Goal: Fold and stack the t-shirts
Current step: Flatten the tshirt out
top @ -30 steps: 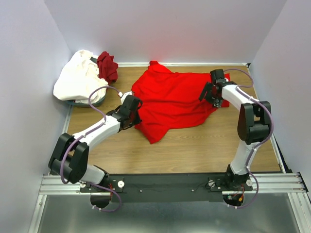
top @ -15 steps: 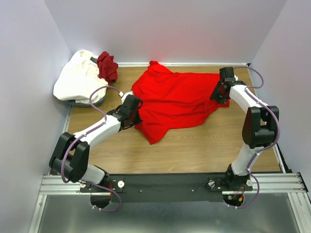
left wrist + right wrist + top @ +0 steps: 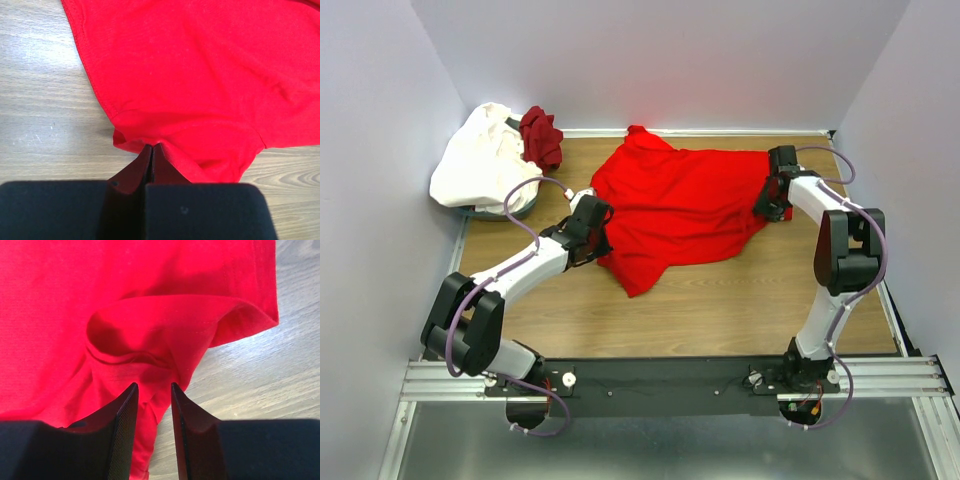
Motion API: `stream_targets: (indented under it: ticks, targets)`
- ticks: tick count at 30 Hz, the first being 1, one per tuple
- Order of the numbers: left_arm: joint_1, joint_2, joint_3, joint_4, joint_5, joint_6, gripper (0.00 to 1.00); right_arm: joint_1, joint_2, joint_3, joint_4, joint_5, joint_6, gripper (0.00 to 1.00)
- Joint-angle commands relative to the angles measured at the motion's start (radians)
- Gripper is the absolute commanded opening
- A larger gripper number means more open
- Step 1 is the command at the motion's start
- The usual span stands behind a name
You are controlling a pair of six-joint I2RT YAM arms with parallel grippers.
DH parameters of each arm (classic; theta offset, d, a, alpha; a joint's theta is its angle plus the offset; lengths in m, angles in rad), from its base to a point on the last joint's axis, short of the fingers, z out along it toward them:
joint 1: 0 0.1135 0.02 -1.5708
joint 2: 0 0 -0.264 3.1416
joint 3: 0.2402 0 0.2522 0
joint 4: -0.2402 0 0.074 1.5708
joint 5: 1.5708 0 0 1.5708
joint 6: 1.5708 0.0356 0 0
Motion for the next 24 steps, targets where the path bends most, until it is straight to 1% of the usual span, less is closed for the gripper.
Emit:
stream_targets:
  ticks: [1, 10, 17, 19, 22, 24]
  targets:
    - [0.006, -0.008, 0.009, -0.005, -0.002, 0.015, 0.00, -0.020, 0.023, -0.014, 0.009, 0.000, -0.016, 0.40]
    - [0.006, -0.003, 0.012, -0.010, -0.007, 0.013, 0.00, -0.040, 0.061, 0.006, 0.032, -0.026, -0.038, 0.42]
    - [0.006, 0.006, 0.020, -0.012, -0.007, 0.013, 0.00, -0.044, 0.071, 0.025, 0.050, -0.052, -0.038, 0.41]
    - [0.006, 0.009, 0.021, -0.012, -0.007, 0.013, 0.00, -0.044, 0.071, 0.032, 0.050, -0.057, -0.036, 0.38]
    - [0.006, 0.012, 0.023, -0.012, -0.007, 0.013, 0.00, -0.043, 0.066, 0.040, 0.049, -0.052, -0.035, 0.25]
    - [0.006, 0.015, 0.024, -0.012, -0.005, 0.013, 0.00, -0.043, 0.063, 0.042, 0.049, -0.045, -0.036, 0.20]
